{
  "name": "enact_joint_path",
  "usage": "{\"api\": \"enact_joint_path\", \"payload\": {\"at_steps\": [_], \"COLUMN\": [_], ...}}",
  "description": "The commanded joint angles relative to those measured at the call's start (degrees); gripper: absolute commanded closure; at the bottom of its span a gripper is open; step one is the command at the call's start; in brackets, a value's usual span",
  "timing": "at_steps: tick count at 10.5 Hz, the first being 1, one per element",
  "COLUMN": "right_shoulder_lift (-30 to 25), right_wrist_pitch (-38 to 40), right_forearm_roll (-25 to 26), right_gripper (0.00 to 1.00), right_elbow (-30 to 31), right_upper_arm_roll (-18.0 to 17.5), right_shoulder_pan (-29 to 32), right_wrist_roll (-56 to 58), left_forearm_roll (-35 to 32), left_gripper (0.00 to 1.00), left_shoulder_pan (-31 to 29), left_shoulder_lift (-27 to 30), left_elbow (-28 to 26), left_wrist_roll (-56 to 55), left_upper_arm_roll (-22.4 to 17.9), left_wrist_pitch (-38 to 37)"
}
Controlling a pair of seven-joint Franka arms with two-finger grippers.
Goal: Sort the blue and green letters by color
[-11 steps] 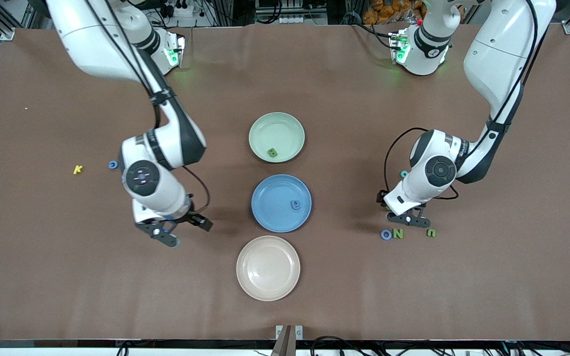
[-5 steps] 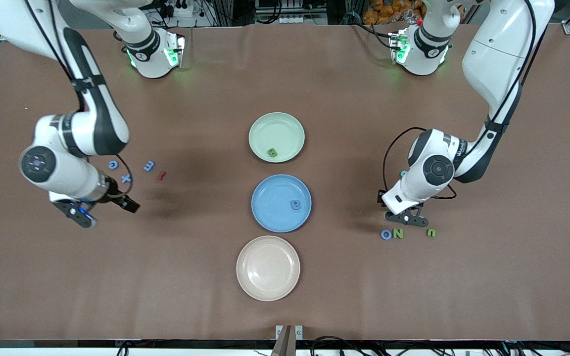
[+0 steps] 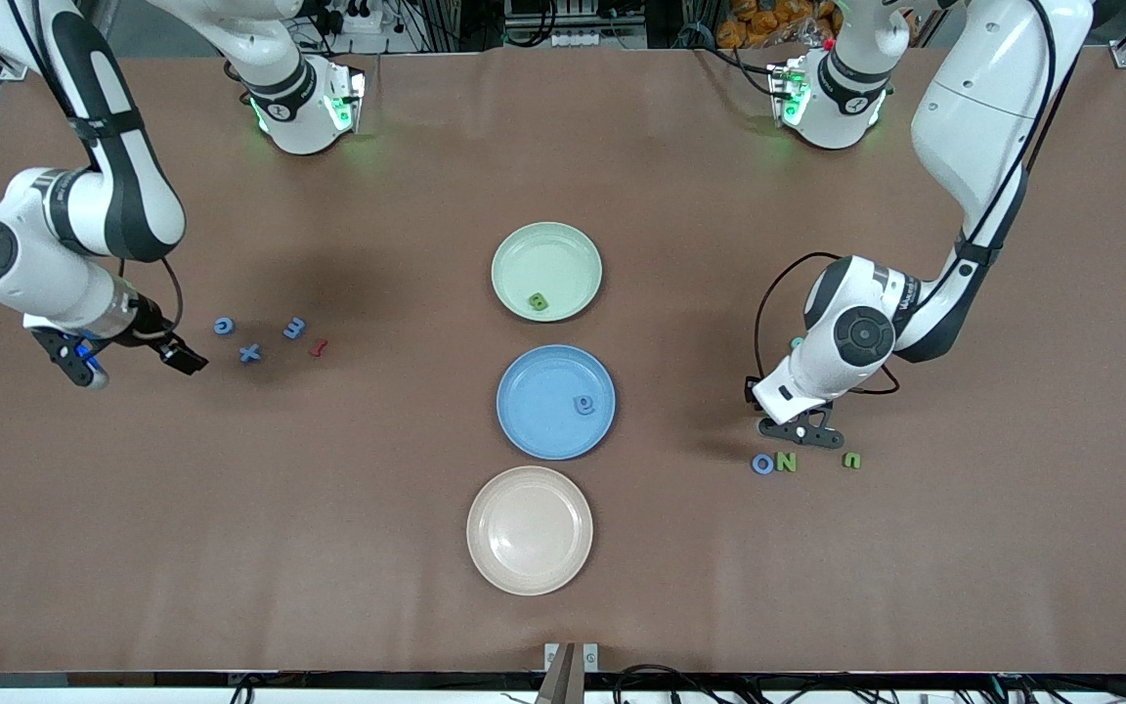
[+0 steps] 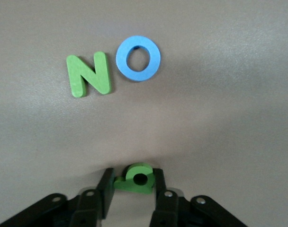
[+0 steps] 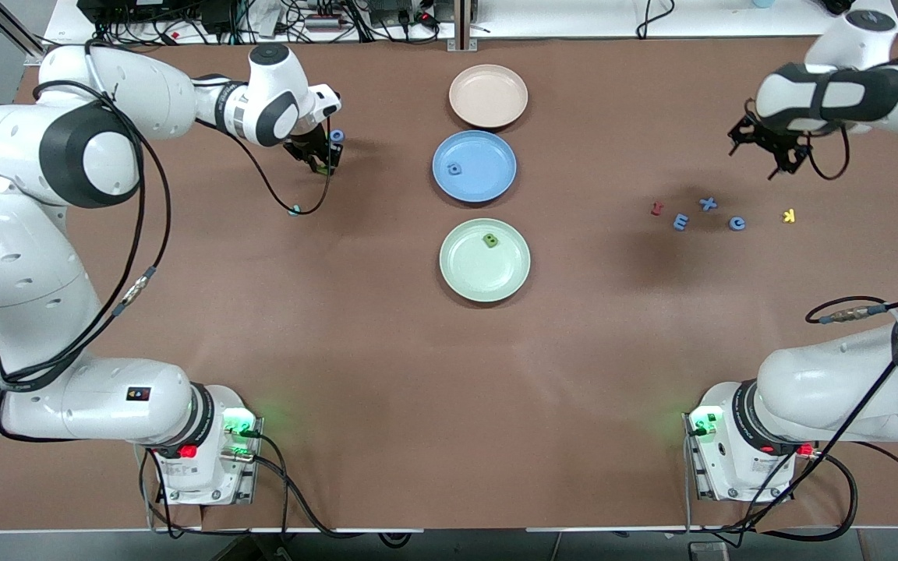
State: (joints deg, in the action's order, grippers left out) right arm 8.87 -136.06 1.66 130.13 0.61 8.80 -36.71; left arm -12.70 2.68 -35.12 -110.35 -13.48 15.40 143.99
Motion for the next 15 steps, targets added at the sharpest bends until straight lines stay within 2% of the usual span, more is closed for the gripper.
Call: {"api": "enact_joint_path", "payload": {"at_steps": [1, 3, 5, 8, 9, 11, 13, 14, 15], "right_shoulder_lift": [-4.74, -4.48, -4.04, 0.07, 1.4, 2.55, 4.65, 5.01, 5.1], "right_wrist_pitch": [-10.75, -15.36, -18.0, -23.71, -25.03, -25.39, -27.58, -27.68, -27.68], "right_forearm_roll": [0.62, 0.62, 0.62, 0.62, 0.62, 0.62, 0.62, 0.62, 0.62], "right_gripper": [0.0, 0.0, 0.0, 0.03, 0.06, 0.07, 0.09, 0.09, 0.11], "right_elbow": [10.64, 13.82, 15.93, 17.0, 17.0, 17.0, 17.0, 17.0, 17.08], "right_upper_arm_roll": [-1.05, -1.05, -1.05, -1.05, -1.05, -1.05, -1.05, -1.05, -1.05], "right_shoulder_pan": [3.06, 4.03, 4.03, 4.03, 4.03, 4.21, 4.38, 4.82, 4.91], "right_wrist_roll": [-0.47, -1.17, -1.35, -1.35, -1.35, -1.35, -1.35, -1.35, -1.35], "left_forearm_roll": [-1.28, -1.19, -1.01, -0.66, -0.75, -0.66, -1.27, -1.36, -1.45], "left_gripper": [1.0, 1.0, 1.0, 1.0, 1.0, 1.0, 1.0, 0.87, 0.56], "left_shoulder_pan": [0.13, 0.22, 0.05, 1.01, 3.19, 9.25, 15.05, 16.47, 16.66], "left_shoulder_lift": [1.54, 3.64, 5.32, 5.68, 5.33, 5.15, 2.53, 1.64, 0.76], "left_elbow": [-0.74, -1.36, -0.4, -0.39, -0.39, 0.13, 2.85, 3.56, 3.74], "left_wrist_roll": [-1.62, -11.94, -20.31, -35.58, -42.35, -50.99, -58.82, -60.07, -60.08], "left_upper_arm_roll": [0.77, 6.1, 12.0, 20.35, 21.76, 21.87, 21.52, 21.25, 21.16], "left_wrist_pitch": [0.77, -0.71, -5.28, -7.32, -7.23, -7.23, -7.23, -7.23, -7.23]}}
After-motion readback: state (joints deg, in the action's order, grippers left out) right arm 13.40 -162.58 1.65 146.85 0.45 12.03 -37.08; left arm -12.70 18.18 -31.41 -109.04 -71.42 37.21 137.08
